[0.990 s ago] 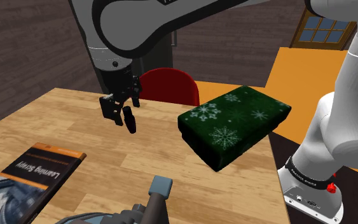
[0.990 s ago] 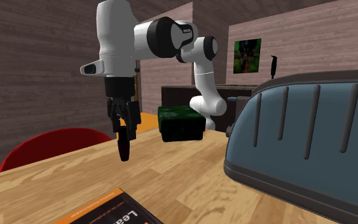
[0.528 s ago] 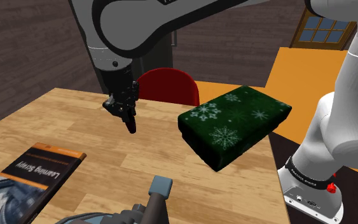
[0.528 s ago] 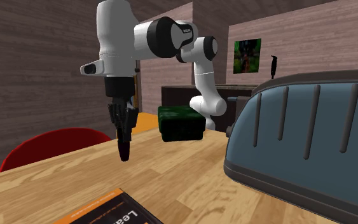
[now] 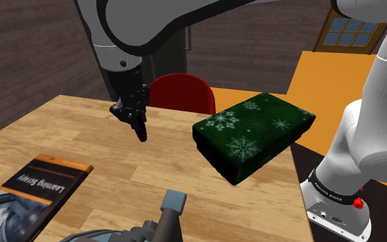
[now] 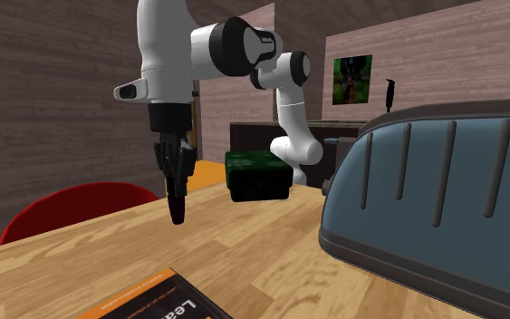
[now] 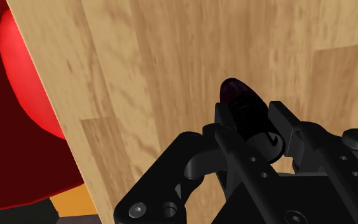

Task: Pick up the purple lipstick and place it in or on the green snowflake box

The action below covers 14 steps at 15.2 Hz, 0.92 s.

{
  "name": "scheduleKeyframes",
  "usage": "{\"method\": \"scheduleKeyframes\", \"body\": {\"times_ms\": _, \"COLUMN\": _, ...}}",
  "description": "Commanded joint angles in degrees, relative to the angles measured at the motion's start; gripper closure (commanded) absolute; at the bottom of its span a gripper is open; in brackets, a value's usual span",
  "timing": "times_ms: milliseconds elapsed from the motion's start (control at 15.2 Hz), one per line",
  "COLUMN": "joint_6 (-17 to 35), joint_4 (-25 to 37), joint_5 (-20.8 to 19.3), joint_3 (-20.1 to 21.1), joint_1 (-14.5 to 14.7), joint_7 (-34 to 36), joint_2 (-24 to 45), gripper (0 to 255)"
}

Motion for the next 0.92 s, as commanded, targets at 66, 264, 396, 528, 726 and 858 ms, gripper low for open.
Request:
{"method": "scheduleKeyframes", "body": {"times_ms": 66, "joint_6": -2.18, "joint_4": 2.10, "joint_5": 0.06, "joint_3": 0.05, "joint_1": 0.05, "joint_7": -0.03, "joint_2": -0.08, "gripper": 255}}
{"method": "scheduleKeyframes", "body": {"times_ms": 264, "joint_6": -4.46, "joint_4": 4.31, "joint_5": 0.11, "joint_3": 0.09, "joint_1": 0.11, "joint_7": -0.07, "joint_2": -0.16, "gripper": 255}}
{"method": "scheduleKeyframes", "body": {"times_ms": 396, "joint_6": -6.01, "joint_4": 5.88, "joint_5": 0.12, "joint_3": 0.12, "joint_1": 0.16, "joint_7": -0.08, "joint_2": -0.14, "gripper": 255}}
{"method": "scheduleKeyframes", "body": {"times_ms": 528, "joint_6": -7.58, "joint_4": 7.52, "joint_5": 0.10, "joint_3": 0.16, "joint_1": 0.23, "joint_7": -0.07, "joint_2": -0.06, "gripper": 255}}
{"method": "scheduleKeyframes", "body": {"times_ms": 726, "joint_6": -9.97, "joint_4": 10.14, "joint_5": 0.02, "joint_3": 0.21, "joint_1": 0.36, "joint_7": -0.03, "joint_2": 0.18, "gripper": 255}}
{"method": "scheduleKeyframes", "body": {"times_ms": 858, "joint_6": -11.61, "joint_4": 12.00, "joint_5": -0.07, "joint_3": 0.25, "joint_1": 0.47, "joint_7": 0.02, "joint_2": 0.42, "gripper": 255}}
